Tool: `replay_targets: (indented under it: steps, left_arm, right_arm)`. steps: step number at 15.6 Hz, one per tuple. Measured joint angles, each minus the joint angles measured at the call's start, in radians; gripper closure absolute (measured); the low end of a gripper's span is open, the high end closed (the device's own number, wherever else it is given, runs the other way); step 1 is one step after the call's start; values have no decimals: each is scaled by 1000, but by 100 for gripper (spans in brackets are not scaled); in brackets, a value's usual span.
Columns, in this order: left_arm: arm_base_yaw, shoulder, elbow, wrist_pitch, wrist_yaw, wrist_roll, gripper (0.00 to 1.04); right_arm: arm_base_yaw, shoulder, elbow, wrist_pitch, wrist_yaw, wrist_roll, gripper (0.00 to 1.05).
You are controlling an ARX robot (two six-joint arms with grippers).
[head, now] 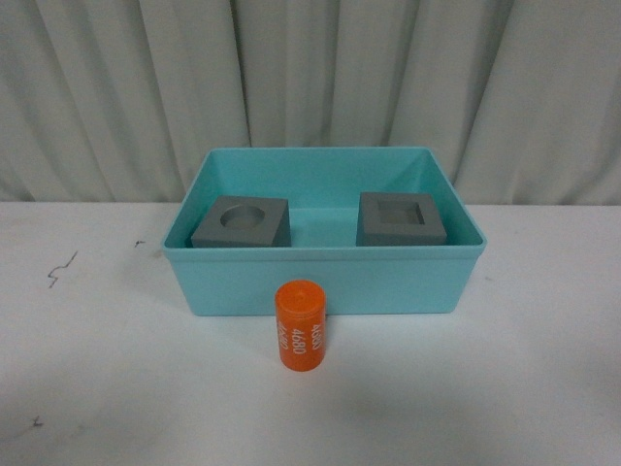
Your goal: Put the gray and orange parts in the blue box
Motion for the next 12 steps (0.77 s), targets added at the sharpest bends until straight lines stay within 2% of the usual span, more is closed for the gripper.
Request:
replay_targets:
  steps: [1,3,8,12]
  left_arm:
    - [0,0,0,0,0,0,7]
    - [0,0,0,0,0,0,7]
    - [0,0,0,0,0,0,7]
    - [0,0,0,0,0,0,7]
  right_arm:
    - [45,180,70,88,18,24,6]
    - [103,484,233,89,62,31,6]
    - [227,979,669,-166,90,3,6]
    - [332,1155,844,-339,55,-24,6]
